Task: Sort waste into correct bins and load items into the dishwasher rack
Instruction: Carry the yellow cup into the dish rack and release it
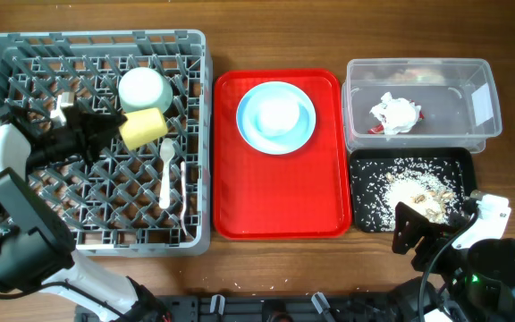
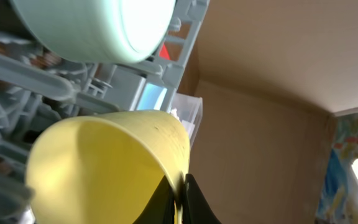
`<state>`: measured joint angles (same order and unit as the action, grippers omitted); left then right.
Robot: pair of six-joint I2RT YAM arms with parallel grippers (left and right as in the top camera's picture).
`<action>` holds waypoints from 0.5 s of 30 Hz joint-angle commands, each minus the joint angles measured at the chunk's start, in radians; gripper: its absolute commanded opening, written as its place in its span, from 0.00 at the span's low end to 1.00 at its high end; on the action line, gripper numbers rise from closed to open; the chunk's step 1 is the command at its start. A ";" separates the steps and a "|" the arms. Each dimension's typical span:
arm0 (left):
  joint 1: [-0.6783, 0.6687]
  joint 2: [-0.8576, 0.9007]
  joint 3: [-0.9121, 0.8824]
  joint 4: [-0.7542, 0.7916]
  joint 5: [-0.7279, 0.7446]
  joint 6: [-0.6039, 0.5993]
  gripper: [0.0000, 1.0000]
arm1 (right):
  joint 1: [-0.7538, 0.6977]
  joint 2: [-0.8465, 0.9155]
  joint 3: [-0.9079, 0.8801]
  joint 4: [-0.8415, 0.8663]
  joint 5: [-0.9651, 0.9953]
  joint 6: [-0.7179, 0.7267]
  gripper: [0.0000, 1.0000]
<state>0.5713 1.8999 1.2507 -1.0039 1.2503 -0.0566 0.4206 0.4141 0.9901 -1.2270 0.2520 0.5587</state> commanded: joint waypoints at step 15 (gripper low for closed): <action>0.132 -0.126 0.040 -0.070 -0.302 -0.086 1.00 | -0.001 -0.005 0.003 0.002 0.010 -0.006 1.00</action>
<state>0.6601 1.8679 1.2659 -1.0504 1.0039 -0.1249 0.4206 0.4141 0.9901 -1.2270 0.2520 0.5587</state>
